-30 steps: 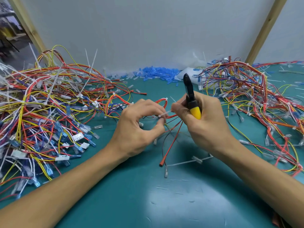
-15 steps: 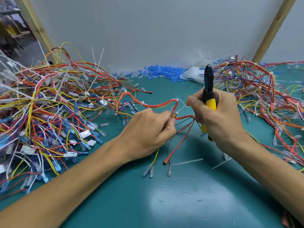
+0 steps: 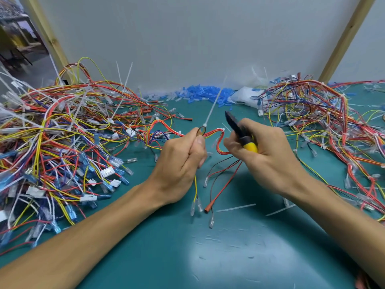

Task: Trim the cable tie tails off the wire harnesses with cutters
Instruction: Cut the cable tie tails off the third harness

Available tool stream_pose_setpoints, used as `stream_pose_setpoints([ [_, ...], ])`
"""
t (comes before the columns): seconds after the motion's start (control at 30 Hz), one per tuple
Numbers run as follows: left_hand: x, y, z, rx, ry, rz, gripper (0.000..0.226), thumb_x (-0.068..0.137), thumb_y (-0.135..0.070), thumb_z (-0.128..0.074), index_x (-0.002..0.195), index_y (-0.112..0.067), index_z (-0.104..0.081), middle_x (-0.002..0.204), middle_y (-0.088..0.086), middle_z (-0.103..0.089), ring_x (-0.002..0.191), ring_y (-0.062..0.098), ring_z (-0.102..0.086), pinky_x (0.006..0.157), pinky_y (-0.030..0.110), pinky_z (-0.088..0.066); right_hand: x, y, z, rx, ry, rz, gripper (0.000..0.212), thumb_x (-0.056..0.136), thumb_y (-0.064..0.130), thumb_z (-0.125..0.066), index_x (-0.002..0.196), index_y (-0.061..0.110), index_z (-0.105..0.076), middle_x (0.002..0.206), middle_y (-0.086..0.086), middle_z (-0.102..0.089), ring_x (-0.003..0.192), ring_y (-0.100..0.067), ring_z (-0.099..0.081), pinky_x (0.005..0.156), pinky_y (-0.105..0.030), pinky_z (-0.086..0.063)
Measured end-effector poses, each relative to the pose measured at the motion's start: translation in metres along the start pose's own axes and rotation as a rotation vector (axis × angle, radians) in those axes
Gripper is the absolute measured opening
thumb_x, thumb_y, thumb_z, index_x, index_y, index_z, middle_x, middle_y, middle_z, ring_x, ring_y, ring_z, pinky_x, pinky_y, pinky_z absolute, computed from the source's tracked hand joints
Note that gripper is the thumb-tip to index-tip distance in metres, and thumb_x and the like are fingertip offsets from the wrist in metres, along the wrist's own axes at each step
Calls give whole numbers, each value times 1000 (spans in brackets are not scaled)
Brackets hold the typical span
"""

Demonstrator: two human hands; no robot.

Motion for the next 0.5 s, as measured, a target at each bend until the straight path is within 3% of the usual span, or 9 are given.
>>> stream_pose_setpoints([
  [0.13, -1, -2, -3, 27, 44, -15, 38, 111, -18, -34, 78, -5, -49, 64, -4, -51, 57, 11, -45, 62, 23, -35, -1, -2, -3, -104, 45, 29, 28, 97, 27, -70, 80, 10, -55, 63, 0, -54, 64, -28, -44, 61, -43, -42],
  [0.23, -1, -9, -4, 54, 63, -48, 40, 108, -28, -31, 79, -7, -48, 65, 4, -53, 59, 23, -46, 62, 39, -39, 0, -1, -3, -164, 77, 45, 29, 97, 31, -67, 78, 16, -51, 60, 6, -48, 62, -21, -39, 57, -36, -37],
  [0.33, -1, -13, -3, 71, 62, -72, 40, 107, -29, -31, 79, -7, -49, 65, 7, -52, 58, 26, -45, 61, 45, -39, 2, 0, -2, -216, 127, 46, 29, 94, 39, -61, 74, 29, -42, 62, 16, -52, 60, -17, -41, 54, -30, -30],
  [0.4, -1, -14, -4, 81, 69, -75, 43, 107, -29, -31, 78, -2, -50, 64, 9, -51, 59, 30, -46, 61, 49, -40, 3, 0, -1, -250, 163, 48, 29, 92, 42, -59, 73, 33, -39, 65, 23, -55, 61, -14, -44, 55, -34, -32],
  [0.5, -1, -13, -5, 96, 89, -79, 44, 107, -27, -32, 79, 2, -50, 64, 10, -51, 59, 34, -46, 61, 51, -41, 3, 1, -2, -288, 201, 63, 28, 91, 42, -59, 76, 26, -42, 62, 12, -52, 61, -16, -44, 56, -44, -41],
])
Point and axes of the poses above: each hand's wrist, its own x-axis towards the middle knuckle, its own z-axis out of the back of the hand, y = z × x, the point moved 8 cm from there along x, towards the middle knuckle
